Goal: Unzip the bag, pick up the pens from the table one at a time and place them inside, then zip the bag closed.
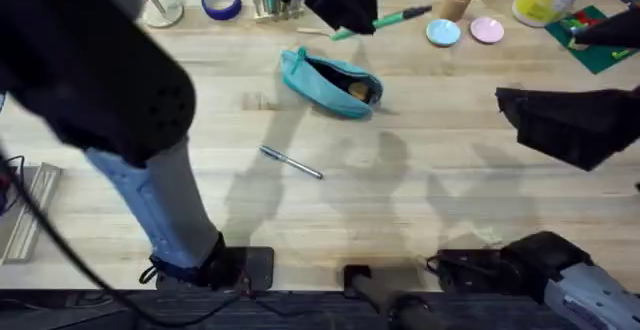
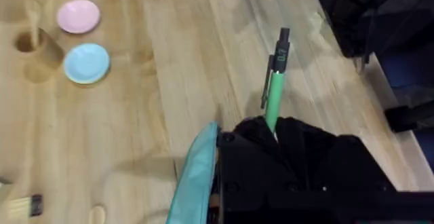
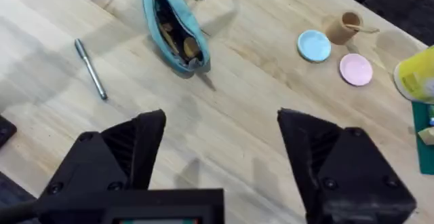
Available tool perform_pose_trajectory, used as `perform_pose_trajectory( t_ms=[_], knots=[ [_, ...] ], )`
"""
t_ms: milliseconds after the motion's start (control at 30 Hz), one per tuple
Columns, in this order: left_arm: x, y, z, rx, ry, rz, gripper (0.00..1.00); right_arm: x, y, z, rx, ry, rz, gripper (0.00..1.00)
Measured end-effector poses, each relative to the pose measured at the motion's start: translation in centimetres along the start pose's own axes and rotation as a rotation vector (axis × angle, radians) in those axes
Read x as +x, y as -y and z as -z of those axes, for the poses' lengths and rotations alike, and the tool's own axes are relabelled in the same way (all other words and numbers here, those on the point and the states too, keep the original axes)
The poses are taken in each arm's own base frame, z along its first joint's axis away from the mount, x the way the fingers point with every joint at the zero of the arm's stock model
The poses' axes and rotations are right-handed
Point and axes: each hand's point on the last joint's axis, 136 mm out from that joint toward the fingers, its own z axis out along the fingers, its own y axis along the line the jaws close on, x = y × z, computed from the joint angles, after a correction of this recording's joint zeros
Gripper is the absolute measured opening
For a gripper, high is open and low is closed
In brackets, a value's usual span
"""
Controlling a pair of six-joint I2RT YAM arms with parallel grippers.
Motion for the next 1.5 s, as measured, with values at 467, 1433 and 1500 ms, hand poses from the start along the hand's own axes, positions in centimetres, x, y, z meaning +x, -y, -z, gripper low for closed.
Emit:
perform_pose_trajectory(
  t_ms=[467,1433,1500],
  knots=[
    [3.5,-2.1,-3.8,0.092,0.001,0.069,0.042,0.1,0.6,0.0,0.037,-0.008,0.000,0.998],
    [11.3,-2.8,-6.5,0.193,-0.222,0.172,0.042,0.1,0.8,0.0,0.045,-0.009,0.000,0.997],
    [11.6,-2.9,-6.5,0.190,-0.244,0.166,0.042,0.1,0.8,0.0,0.045,-0.009,0.000,0.997]
  ],
)
